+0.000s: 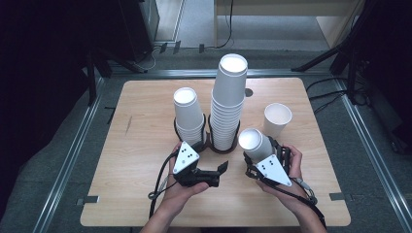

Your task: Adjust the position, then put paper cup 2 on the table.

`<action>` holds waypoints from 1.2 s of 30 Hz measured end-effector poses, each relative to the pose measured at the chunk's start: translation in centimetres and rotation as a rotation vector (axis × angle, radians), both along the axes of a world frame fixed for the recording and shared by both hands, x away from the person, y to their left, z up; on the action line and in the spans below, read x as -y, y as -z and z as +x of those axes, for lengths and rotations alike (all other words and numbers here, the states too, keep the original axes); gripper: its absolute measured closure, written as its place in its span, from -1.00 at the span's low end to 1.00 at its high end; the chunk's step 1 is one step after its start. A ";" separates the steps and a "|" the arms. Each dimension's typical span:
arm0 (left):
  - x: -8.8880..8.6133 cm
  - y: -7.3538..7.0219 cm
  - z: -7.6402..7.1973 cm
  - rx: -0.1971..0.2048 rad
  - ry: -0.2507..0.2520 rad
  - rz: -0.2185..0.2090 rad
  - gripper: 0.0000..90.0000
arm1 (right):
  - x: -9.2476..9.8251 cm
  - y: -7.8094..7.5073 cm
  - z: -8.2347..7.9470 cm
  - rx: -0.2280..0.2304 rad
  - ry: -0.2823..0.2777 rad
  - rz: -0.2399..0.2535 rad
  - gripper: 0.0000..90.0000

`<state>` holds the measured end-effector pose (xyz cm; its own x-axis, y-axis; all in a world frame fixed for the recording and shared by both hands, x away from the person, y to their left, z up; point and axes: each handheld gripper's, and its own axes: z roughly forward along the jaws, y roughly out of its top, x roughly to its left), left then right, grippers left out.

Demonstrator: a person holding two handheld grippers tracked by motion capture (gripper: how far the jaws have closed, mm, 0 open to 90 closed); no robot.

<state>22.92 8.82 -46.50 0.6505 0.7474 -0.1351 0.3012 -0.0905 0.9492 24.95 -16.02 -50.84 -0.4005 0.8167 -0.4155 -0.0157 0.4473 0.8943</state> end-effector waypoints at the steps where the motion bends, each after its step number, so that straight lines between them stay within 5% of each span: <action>1: 0.1 0.0 0.0 0.000 0.004 0.002 -1.00 | -0.1 0.1 0.0 0.004 -0.002 -0.009 -0.72; 18: 0.5 0.1 -0.2 -0.001 0.029 0.021 -1.00 | -0.9 0.8 -0.2 0.020 -0.020 -0.085 -0.72; 36: 1.2 0.2 -0.3 -0.044 0.108 0.012 -1.00 | -1.3 0.7 -0.5 0.105 -0.030 -0.208 -0.72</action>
